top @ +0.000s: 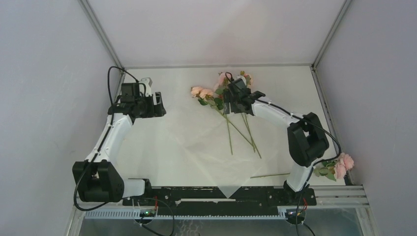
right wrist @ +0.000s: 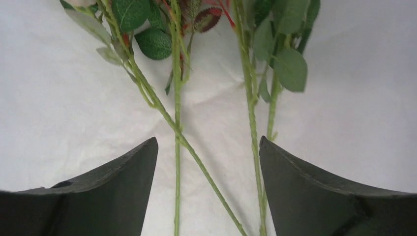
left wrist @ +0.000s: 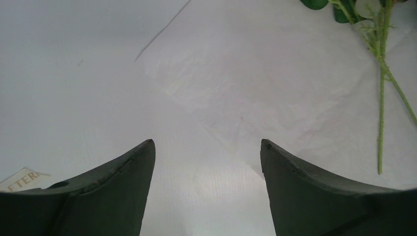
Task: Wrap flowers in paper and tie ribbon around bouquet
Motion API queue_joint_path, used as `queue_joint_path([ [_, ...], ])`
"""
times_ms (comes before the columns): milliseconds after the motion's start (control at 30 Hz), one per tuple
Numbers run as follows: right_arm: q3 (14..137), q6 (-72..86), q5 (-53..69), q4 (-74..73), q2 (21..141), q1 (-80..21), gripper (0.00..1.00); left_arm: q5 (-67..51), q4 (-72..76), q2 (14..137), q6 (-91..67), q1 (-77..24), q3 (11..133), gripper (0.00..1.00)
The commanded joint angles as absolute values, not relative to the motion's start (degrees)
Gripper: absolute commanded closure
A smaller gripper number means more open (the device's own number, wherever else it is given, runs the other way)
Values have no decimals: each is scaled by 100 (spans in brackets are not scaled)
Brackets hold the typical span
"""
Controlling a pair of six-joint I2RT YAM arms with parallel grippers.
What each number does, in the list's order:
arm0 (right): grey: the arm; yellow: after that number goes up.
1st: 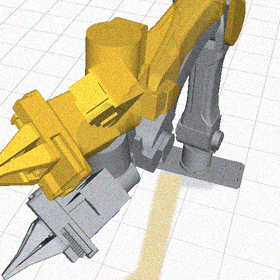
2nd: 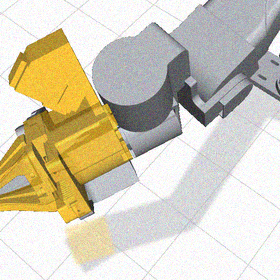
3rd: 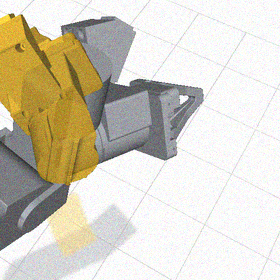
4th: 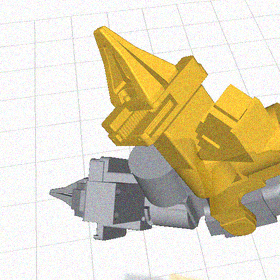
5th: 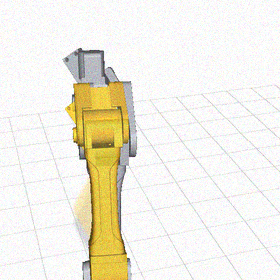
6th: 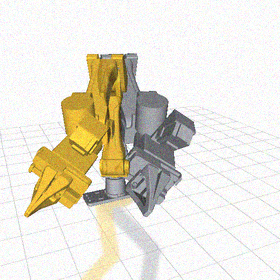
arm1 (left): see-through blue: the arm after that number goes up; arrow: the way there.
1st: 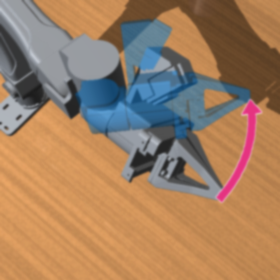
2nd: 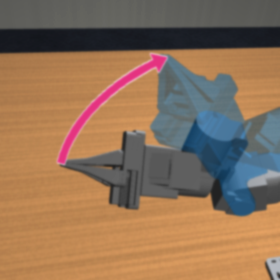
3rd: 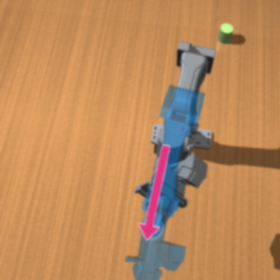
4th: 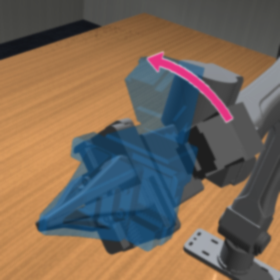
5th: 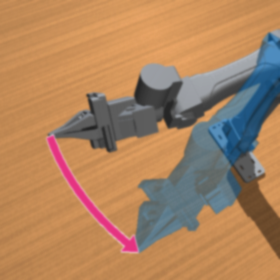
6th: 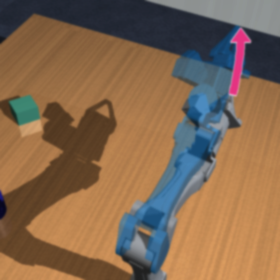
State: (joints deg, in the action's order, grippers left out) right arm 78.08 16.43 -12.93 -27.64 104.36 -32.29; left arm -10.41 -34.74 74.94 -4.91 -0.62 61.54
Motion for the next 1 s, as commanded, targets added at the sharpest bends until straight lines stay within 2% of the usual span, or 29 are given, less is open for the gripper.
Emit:
queue_joint_path([
  [0, 7215, 1991, -1215, -2718, 9904, -3080, 21, -1129, -3149, 7111, -344, -294, 5941, 22],
  [133, 6870, 1990, -1124, -2620, 9870, -2840, 37, -1058, -3181, 7339, -32, -781, 6059, 47],
  [233, 6873, 1883, -1273, -2656, 10049, -2595, 54, -935, -3509, 7915, 341, -1130, 6618, 64],
  [300, 6865, 1892, -1353, -2759, 10070, -2479, 60, -716, -3502, 8374, 440, -1327, 6980, 72],
  [433, 6700, 1911, -1310, -2798, 9749, -2450, 67, -525, -3313, 9394, 580, -1773, 7764, 73],
  [567, 6465, 1960, -1443, -2951, 9635, -2315, 67, -445, -3330, 10620, 603, -2109, 8754, 74],
  [733, 6230, 2029, -1104, -2900, 9932, -2038, 78, -234, -3353, 11763, 377, -2335, 9807, 76],
  [967, 6383, 1912, -456, -2387, 10239, -2521, 78, -253, -3648, 12855, 125, -2496, 11137, 76],
])
